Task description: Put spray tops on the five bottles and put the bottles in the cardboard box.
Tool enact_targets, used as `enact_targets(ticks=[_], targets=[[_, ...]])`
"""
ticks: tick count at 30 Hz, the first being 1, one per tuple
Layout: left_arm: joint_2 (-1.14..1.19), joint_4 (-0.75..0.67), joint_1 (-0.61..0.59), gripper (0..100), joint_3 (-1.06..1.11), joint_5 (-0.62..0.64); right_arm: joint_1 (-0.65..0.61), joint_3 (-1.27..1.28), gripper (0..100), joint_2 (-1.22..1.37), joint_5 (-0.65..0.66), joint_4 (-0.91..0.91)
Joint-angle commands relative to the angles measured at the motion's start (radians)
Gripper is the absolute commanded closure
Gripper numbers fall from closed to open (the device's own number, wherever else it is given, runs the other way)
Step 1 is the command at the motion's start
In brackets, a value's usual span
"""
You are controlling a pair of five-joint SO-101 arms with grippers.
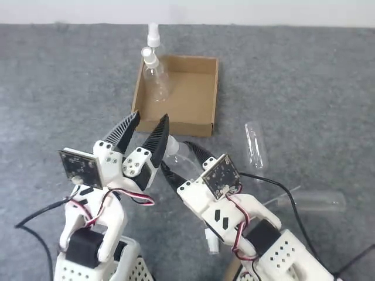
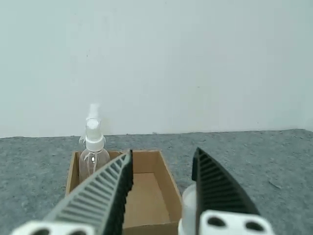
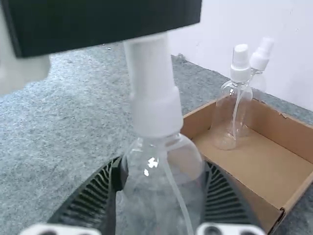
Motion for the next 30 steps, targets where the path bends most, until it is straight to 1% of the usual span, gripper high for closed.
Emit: enact_targets(ticks=[1, 4, 10, 17, 21, 25, 30], targets=[[-0.005, -0.011, 0.002, 82, -0.01, -0.012, -0.025, -0.018, 89.8, -0.025, 0.02, -0.028], [-0.005, 0.002, 0.002, 82, -0.041, -0.012, -0.024, -0.018, 89.8, -0.025, 0.02, -0.03], [-0.006, 0.106, -0.005, 81, -0.153, -0.014, -0.022, -0.018, 89.8, -0.025, 0.02, -0.035], [-0.006, 0.124, -0.107, 81, -0.248, -0.009, 0.019, -0.023, 89.8, -0.025, 0.015, -0.038], [-0.006, 0.135, -0.112, 81, -0.254, -0.009, 0.018, -0.023, 89.8, -0.025, 0.015, -0.038], [-0.015, 0.199, -0.12, 82, -0.28, -0.011, 0.021, -0.025, 89.8, -0.025, 0.011, -0.038], [-0.121, 0.279, -0.137, 82, -0.245, -0.014, 0.021, -0.026, 89.7, -0.025, 0.009, -0.047]])
